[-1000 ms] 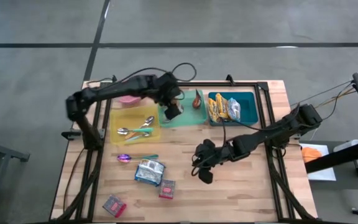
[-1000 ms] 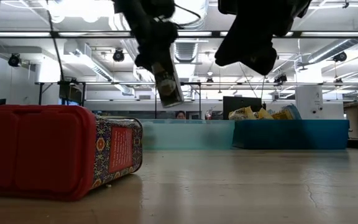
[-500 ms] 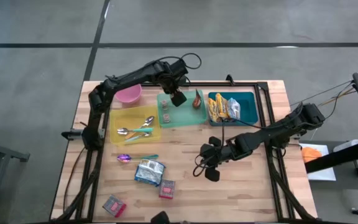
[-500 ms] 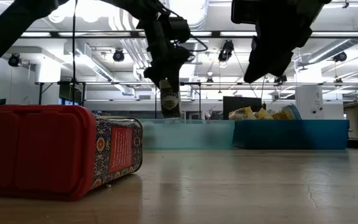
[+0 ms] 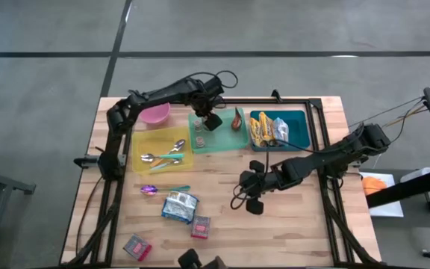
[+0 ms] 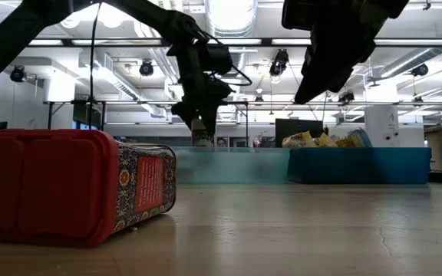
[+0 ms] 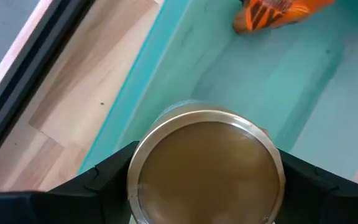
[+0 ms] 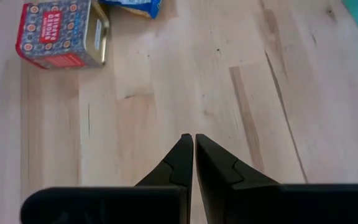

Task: Pick & Place Food Item
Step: Put the golden seasoning bottle into the green bin

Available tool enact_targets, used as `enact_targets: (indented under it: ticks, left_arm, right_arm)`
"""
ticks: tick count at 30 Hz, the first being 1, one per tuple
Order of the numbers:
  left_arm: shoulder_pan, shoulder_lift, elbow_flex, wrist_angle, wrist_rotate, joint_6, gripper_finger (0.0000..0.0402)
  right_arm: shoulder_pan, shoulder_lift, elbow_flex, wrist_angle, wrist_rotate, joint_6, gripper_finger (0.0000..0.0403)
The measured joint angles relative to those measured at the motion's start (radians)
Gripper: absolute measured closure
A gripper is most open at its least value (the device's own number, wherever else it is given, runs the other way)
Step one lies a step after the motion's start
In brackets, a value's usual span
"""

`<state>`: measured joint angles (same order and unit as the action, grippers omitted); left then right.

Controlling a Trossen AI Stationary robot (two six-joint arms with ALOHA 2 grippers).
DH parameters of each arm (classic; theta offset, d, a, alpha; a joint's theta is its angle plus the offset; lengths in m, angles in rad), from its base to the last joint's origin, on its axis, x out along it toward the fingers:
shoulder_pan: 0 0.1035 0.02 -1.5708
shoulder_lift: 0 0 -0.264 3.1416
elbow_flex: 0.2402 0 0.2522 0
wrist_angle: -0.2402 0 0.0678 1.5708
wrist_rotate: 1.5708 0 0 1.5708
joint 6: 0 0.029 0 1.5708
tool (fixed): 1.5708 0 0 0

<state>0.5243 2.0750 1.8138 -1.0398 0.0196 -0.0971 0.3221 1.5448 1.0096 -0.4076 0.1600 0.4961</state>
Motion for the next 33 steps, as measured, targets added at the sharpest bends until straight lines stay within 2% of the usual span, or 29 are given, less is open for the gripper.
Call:
enact_targets:
  ticks: [6,26,33]
  left_arm:
    - [0.009,0.000,-0.055,0.050,-0.001,-0.005,0.0119]
    - [0.013,-0.001,-0.070,0.078,0.002,-0.005,0.0119]
    - [0.010,-0.001,-0.082,0.068,0.002,-0.005,0.0087]
  right_arm:
    - [-0.015,0.000,0.000,0.001,0.000,-0.001,0.0386]
    - [-0.026,0.002,0.000,0.001,0.000,-0.037,0.0386]
    - [-0.026,0.002,0.000,0.001,0.000,-0.037,0.0386]
